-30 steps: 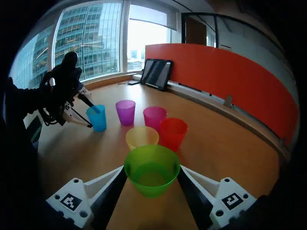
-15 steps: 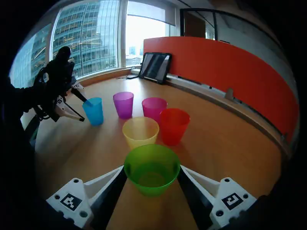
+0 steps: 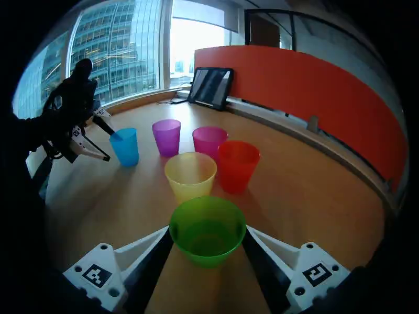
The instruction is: Pour water
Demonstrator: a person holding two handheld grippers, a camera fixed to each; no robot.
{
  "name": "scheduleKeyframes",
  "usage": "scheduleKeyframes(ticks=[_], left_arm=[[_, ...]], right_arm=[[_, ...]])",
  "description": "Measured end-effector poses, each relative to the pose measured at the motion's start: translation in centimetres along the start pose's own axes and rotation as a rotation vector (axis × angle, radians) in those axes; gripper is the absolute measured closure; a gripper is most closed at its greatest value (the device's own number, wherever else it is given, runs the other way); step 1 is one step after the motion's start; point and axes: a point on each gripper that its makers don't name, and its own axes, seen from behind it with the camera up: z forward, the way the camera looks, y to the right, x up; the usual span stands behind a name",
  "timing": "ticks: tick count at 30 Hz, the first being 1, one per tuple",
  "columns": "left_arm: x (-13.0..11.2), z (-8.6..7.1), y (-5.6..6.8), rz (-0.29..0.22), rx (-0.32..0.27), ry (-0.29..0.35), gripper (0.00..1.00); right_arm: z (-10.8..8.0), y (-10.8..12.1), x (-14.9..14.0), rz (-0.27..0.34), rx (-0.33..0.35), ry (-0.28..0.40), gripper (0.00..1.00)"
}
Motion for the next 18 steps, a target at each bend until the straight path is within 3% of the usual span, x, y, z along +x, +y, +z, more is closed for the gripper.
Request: scheduleKeyframes(ticks=[14, 18], left_arm=[[-0.15, -0.15, 0.08, 0.010, 0.000, -0.005, 0.03], [-0.20, -0.36, 0.08, 0.010, 0.003, -0.004, 0.03]], right_arm=[[-0.19, 0.02, -0.50, 0.006, -0.007, -0.006, 0.07], [-0.57, 0.14, -0.60, 0.010, -0.018, -0.001, 0.01]])
